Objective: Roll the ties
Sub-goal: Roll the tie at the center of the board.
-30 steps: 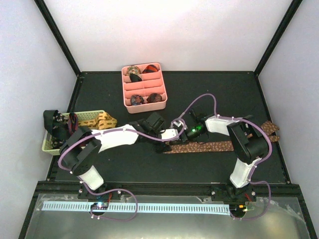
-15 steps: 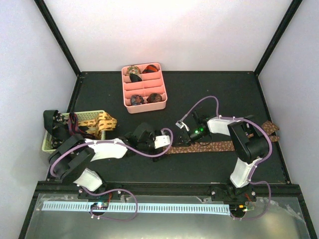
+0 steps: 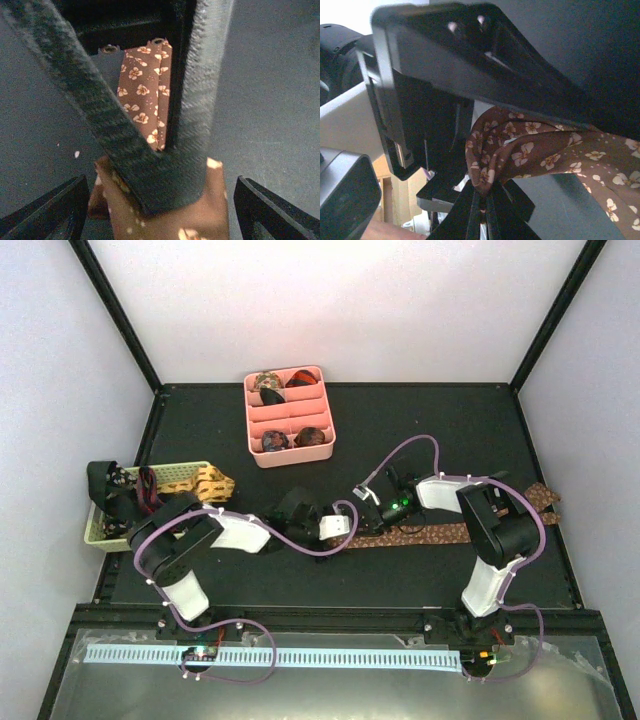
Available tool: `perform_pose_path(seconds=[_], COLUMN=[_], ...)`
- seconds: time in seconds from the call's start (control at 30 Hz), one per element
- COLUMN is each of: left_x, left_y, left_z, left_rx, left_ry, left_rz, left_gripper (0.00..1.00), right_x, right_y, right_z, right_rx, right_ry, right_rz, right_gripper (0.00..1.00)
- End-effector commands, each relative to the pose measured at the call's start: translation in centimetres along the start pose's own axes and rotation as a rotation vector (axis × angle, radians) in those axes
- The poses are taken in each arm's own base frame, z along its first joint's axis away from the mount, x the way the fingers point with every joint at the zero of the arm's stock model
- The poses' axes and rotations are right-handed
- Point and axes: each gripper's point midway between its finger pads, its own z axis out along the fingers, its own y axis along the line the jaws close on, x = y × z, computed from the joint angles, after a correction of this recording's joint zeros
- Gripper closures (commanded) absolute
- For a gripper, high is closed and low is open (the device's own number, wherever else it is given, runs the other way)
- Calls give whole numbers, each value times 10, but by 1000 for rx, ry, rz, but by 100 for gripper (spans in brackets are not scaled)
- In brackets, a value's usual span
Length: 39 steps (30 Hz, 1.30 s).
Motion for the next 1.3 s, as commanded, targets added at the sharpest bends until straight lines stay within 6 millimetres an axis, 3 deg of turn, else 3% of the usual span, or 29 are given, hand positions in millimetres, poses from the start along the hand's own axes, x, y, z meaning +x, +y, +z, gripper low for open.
perform_pose_path(seconds=[0.0,0.07,0.2,0.5,0.63,0.77,0.87,1.1,1.27], left_x=[-19,-16,-7,7,9,-2,-11,-11,8], left_y=[-1,-3,-8,-5,3,-8,-9,-3,7], left_z=[6,5,0,-6,-6,-10,-9,10,13], left_rx=[44,51,64,28,-5,31,29,-1,-60], left_ry=[-45,-35,8,85,101,31,1,43,147], left_rz=[28,17,1,-10,-32,-7,-37,-93,-133], left_gripper=[25,40,59,73,68,40,29,33,52], right_x=[-1,0,-2,0,3,1,1,0,1], right_y=[5,4,0,-23,-28,-26,-28,-31,-30], right_z=[0,0,-5,-6,-5,-4,-3,-3,-3], right_rx=[-25,-24,-13,81,95,77,79,85,84], right_ry=[3,5,-4,13,34,23,19,18,20], right_rz=[-13,-10,-3,-3,-1,4,10,13,14], right_gripper=[98,97,94,98,98,98,98,98,98])
